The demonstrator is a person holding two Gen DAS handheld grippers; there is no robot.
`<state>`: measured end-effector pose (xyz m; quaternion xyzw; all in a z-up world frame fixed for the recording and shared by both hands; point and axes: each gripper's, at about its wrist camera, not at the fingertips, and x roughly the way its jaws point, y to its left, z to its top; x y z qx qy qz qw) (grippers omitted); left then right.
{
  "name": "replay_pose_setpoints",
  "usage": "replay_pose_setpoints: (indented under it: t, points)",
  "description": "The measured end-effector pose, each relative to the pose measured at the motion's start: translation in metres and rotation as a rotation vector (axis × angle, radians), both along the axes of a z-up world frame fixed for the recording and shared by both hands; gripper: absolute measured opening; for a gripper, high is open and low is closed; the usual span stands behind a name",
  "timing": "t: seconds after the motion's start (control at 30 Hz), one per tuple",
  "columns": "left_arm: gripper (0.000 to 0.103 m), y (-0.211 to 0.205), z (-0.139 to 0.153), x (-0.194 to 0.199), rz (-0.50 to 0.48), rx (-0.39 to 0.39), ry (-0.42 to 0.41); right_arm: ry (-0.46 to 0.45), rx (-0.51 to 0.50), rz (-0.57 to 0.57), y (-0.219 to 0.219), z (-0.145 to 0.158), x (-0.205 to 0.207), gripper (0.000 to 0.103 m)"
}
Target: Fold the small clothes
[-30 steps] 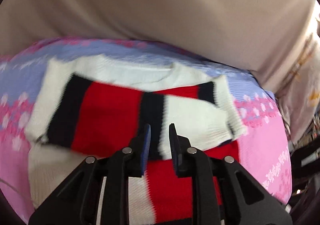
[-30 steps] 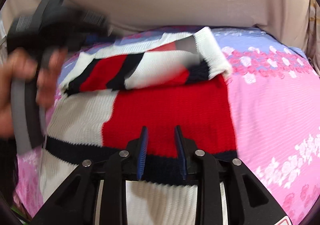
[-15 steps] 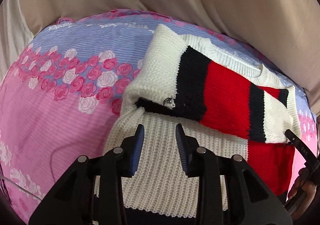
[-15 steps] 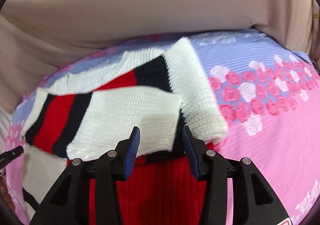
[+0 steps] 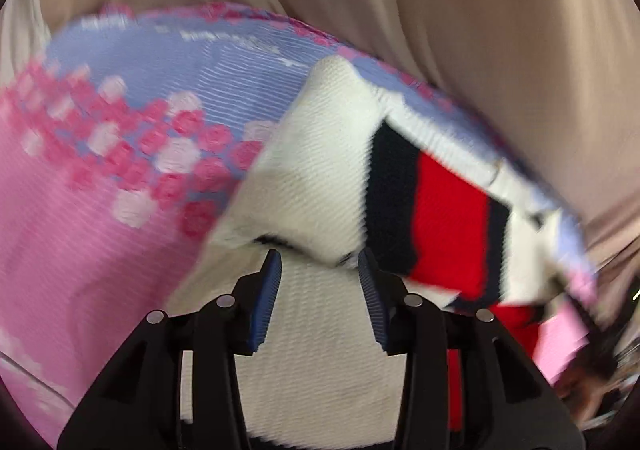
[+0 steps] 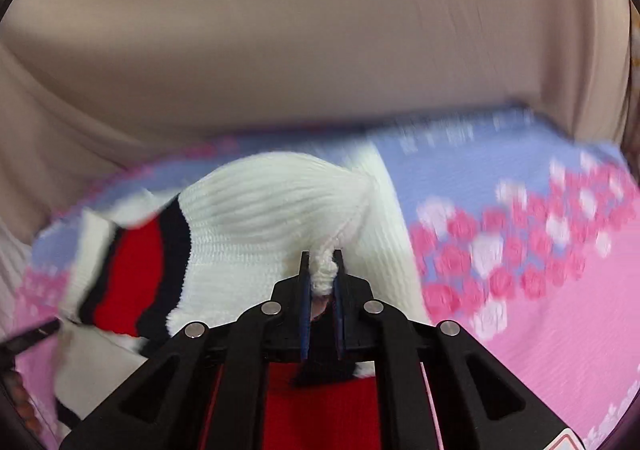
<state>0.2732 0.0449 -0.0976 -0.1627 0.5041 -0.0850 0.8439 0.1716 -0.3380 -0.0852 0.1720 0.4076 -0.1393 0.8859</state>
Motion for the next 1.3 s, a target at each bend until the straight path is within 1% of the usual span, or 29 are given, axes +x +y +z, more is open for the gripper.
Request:
replay_pose_setpoints:
  t: [0.03, 0.07, 0.17, 0.2, 0.23, 0.27, 0.3, 0.33, 0.37, 0.43, 0.47, 0.5, 0.57, 0.6, 0.63, 0.7, 0.73, 0.77, 0.83, 0.87, 1.07, 1.17, 1.2, 1.27, 1.3]
  points:
    - [0.046, 0.001, -0.001, 0.004, 0.015, -0.028, 0.000, 0.008, 0.053, -0.010, -0.005, -0.010, -0.002, 0.008]
    - [0.047, 0.001, -0.003, 0.010, 0.032, -0.035, 0.003, 0.001, 0.067, -0.011, -0.006, -0.011, -0.003, 0.008]
    - [0.046, -0.008, -0.016, 0.028, 0.059, 0.034, 0.042, -0.019, 0.041, 0.009, 0.003, -0.007, -0.003, 0.009]
    - [0.041, -0.010, -0.021, 0.033, 0.069, 0.050, 0.062, -0.014, 0.033, 0.013, 0.005, -0.007, 0.000, 0.009]
    - [0.028, -0.012, -0.023, 0.034, 0.076, 0.061, 0.069, -0.010, 0.030, 0.019, 0.008, -0.007, 0.002, 0.009]
    - [0.020, -0.014, -0.024, 0.036, 0.081, 0.073, 0.069, -0.015, 0.027, 0.025, 0.011, -0.005, 0.004, 0.009]
    - [0.005, -0.015, -0.022, 0.037, 0.077, 0.079, 0.059, -0.028, 0.026, 0.032, 0.015, -0.001, 0.004, 0.009]
    - [0.001, -0.015, -0.020, 0.037, 0.073, 0.073, 0.049, -0.055, 0.021, 0.041, 0.018, 0.008, 0.002, 0.009]
    - [0.001, -0.013, -0.018, 0.037, 0.073, 0.066, 0.037, -0.085, 0.014, 0.045, 0.021, 0.016, -0.002, 0.009]
    - [0.000, -0.009, -0.018, 0.038, 0.083, 0.080, 0.032, -0.166, 0.011, 0.051, 0.024, 0.036, -0.013, 0.009]
    - [0.000, -0.007, -0.021, 0.040, 0.092, 0.084, 0.038, -0.192, 0.006, 0.043, 0.022, 0.039, -0.017, 0.009]
    - [0.000, -0.005, -0.024, 0.040, 0.093, 0.079, 0.049, -0.192, -0.004, 0.035, 0.018, 0.036, -0.018, 0.009]
    - [0.000, -0.001, -0.022, 0.038, 0.094, 0.082, 0.043, -0.050, -0.020, -0.001, 0.005, 0.000, -0.008, 0.009]
    - [0.000, -0.001, -0.019, 0.035, 0.084, 0.098, 0.029, 0.004, 0.012, -0.019, -0.004, -0.018, -0.006, 0.009]
    - [0.000, -0.002, -0.017, 0.034, 0.077, 0.109, 0.023, 0.016, 0.057, -0.034, -0.009, -0.027, -0.010, 0.009]
    - [0.001, -0.004, -0.015, 0.026, 0.060, 0.124, 0.024, -0.049, 0.082, -0.037, -0.009, -0.018, -0.021, 0.009]
    - [0.001, -0.007, -0.016, 0.023, 0.051, 0.126, 0.031, -0.091, 0.055, -0.039, -0.006, -0.011, -0.025, 0.009]
    - [0.001, -0.011, -0.016, 0.020, 0.045, 0.131, 0.039, -0.085, 0.040, -0.034, -0.004, -0.011, -0.025, 0.009]
    - [0.002, -0.020, -0.018, 0.017, 0.025, 0.148, 0.046, -0.031, 0.017, -0.031, 0.001, -0.020, -0.021, 0.009]
    - [0.002, -0.023, -0.020, 0.020, 0.018, 0.159, 0.048, -0.029, 0.020, -0.032, 0.002, -0.022, -0.022, 0.009]
    - [0.002, -0.035, -0.027, 0.028, 0.000, 0.212, 0.045, -0.052, -0.011, -0.012, 0.012, -0.013, -0.031, 0.010]
    - [0.002, -0.037, -0.028, 0.030, -0.006, 0.232, 0.036, -0.079, -0.026, -0.010, 0.012, -0.010, -0.032, 0.010]
    - [0.002, -0.038, -0.028, 0.030, -0.007, 0.238, 0.035, -0.062, -0.029, -0.014, 0.009, -0.015, -0.030, 0.010]
    - [0.002, -0.038, -0.027, 0.030, -0.013, 0.246, 0.035, 0.025, -0.015, -0.026, 0.003, -0.036, -0.021, 0.010]
    - [0.002, -0.037, -0.027, 0.031, -0.015, 0.246, 0.034, 0.034, -0.009, -0.031, 0.001, -0.040, -0.022, 0.010]
